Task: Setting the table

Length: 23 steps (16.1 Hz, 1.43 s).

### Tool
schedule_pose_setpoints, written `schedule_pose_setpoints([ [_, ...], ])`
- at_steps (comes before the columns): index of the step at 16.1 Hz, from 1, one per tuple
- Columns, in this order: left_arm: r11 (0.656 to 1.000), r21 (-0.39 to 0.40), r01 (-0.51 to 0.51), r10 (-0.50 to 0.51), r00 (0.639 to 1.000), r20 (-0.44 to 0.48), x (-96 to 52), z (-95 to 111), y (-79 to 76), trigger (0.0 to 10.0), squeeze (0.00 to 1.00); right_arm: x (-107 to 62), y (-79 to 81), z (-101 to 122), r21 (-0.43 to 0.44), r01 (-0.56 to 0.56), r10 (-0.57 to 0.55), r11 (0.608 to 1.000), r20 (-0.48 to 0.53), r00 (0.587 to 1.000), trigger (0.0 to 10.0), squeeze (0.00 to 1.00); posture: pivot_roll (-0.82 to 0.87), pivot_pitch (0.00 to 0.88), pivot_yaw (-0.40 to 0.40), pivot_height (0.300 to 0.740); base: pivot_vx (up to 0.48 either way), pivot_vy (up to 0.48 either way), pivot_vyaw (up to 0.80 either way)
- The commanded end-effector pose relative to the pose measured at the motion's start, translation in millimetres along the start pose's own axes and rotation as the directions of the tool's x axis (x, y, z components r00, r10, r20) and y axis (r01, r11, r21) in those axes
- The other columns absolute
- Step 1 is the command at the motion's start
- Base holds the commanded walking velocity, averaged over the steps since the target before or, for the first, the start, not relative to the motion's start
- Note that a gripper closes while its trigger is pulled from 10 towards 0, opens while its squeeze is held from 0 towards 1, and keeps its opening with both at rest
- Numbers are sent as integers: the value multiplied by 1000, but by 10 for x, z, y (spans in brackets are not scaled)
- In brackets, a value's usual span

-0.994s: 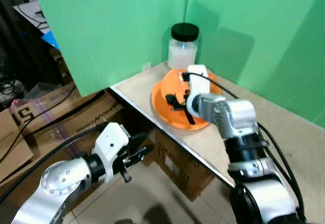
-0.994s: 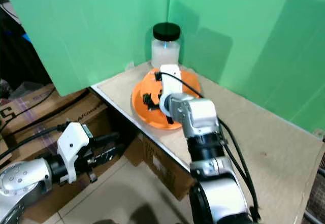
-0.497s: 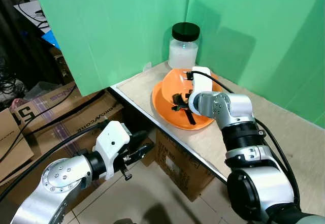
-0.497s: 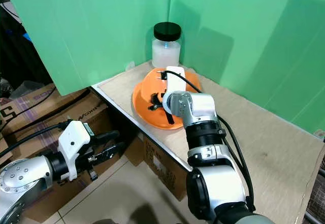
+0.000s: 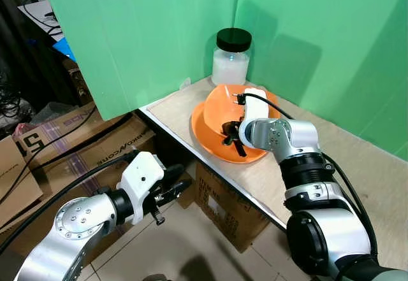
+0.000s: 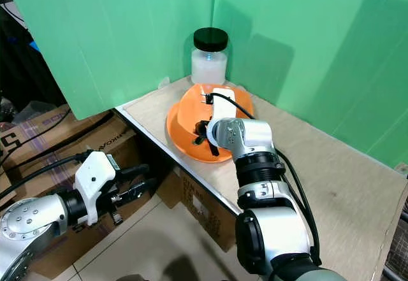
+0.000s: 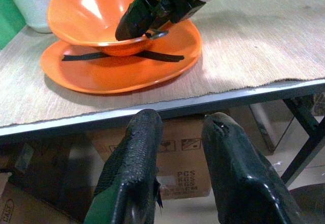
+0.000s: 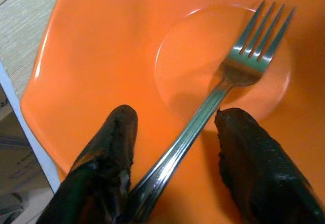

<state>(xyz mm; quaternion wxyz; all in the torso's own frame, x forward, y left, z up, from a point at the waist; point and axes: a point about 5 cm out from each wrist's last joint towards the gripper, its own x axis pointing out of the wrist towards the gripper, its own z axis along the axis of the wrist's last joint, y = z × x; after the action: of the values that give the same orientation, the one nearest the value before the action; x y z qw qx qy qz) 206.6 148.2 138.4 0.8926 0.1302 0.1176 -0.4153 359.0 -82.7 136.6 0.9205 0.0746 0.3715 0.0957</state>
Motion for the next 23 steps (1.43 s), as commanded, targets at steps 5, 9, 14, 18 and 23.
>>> schedule_pose_setpoints([
  [5, 999, 44, -9, 10, 1000, -15, 21, -5, 43, 10000, 0, 22, -25, -68, 15, -21, 22, 1000, -24, 999, 0, 0, 60, 0, -12, 740, 0, 0, 0],
  [9, 998, 53, -16, 17, 1000, -15, 22, 0, 65, 10000, 0, 29, -7, -73, 7, -40, 40, 999, -25, 999, 0, 0, 69, 0, -14, 740, 0, 0, 0],
  [14, 997, 65, -27, 28, 999, -16, 15, -6, 90, 10000, 0, 34, 13, -58, 7, -52, 52, 999, -15, 999, 0, 0, 72, 0, -13, 740, 0, 0, 0],
  [18, 996, 77, -38, 39, 999, -17, 12, -12, 113, 10000, 0, -25, 9, 69, 38, -82, 80, 996, 56, 995, 0, 0, 69, 0, -10, 740, 0, 0, 0],
  [23, 993, 101, -63, 64, 998, -7, 18, 14, 175, 10000, 0, -208, -29, 364, 43, -161, 140, 986, 312, 940, 0, 0, 72, 0, -6, 740, 0, 0, 0],
])
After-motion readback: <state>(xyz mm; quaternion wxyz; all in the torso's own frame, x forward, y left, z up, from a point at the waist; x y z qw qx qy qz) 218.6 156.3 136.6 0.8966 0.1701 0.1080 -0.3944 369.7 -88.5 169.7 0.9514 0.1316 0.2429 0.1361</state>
